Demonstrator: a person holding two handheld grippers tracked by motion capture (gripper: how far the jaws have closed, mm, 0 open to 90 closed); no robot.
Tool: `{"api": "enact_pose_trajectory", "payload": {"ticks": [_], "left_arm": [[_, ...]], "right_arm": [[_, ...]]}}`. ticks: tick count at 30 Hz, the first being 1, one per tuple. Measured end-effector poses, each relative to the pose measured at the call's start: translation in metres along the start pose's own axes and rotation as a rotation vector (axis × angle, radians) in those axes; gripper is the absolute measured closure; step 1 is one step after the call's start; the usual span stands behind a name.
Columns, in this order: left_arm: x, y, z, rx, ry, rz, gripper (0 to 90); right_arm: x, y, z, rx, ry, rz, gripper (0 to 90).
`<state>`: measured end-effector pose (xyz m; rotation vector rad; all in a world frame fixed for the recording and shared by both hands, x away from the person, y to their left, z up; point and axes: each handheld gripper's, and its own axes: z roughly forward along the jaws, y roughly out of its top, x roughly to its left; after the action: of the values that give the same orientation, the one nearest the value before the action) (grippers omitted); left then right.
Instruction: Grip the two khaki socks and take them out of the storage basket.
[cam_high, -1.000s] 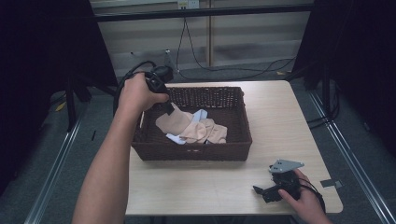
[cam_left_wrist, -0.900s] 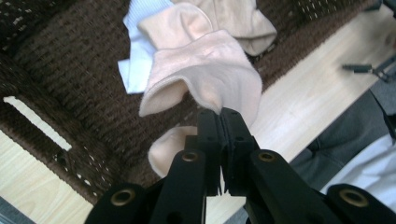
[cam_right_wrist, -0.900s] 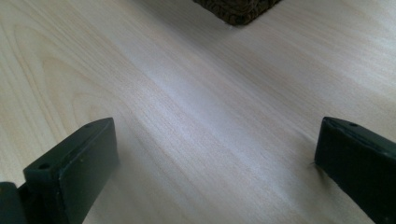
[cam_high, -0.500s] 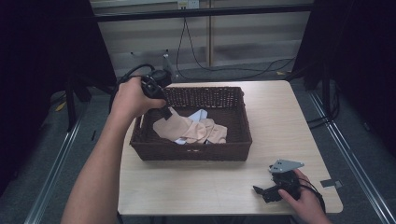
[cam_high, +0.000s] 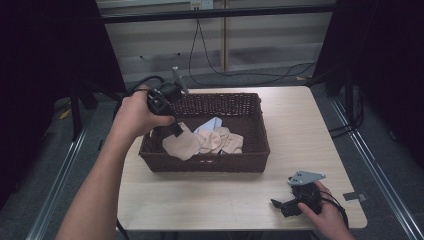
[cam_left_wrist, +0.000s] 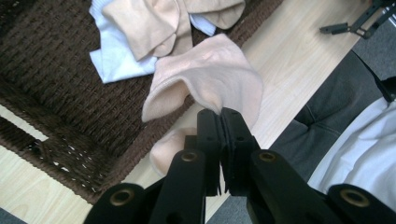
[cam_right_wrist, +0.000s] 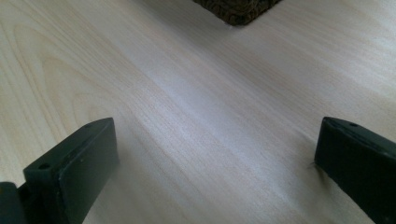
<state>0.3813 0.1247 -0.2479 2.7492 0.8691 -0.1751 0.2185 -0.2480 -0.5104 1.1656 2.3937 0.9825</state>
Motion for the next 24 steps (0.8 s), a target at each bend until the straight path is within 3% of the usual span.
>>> {"api": "enact_pose_trajectory", "payload": {"ticks": [13,24], "left_arm": [[-0.011,-0.016,0.012,0.013,-0.015,0.052,86.8],[-0.019,-0.033,0.034,0.009,-0.036,0.076,86.8]], "right_arm": [[0.000,0.000,0.000,-0.002,0.000,0.000,0.0],[0.000,0.000,0.000,-0.002,-0.001,0.001,0.0]]}}
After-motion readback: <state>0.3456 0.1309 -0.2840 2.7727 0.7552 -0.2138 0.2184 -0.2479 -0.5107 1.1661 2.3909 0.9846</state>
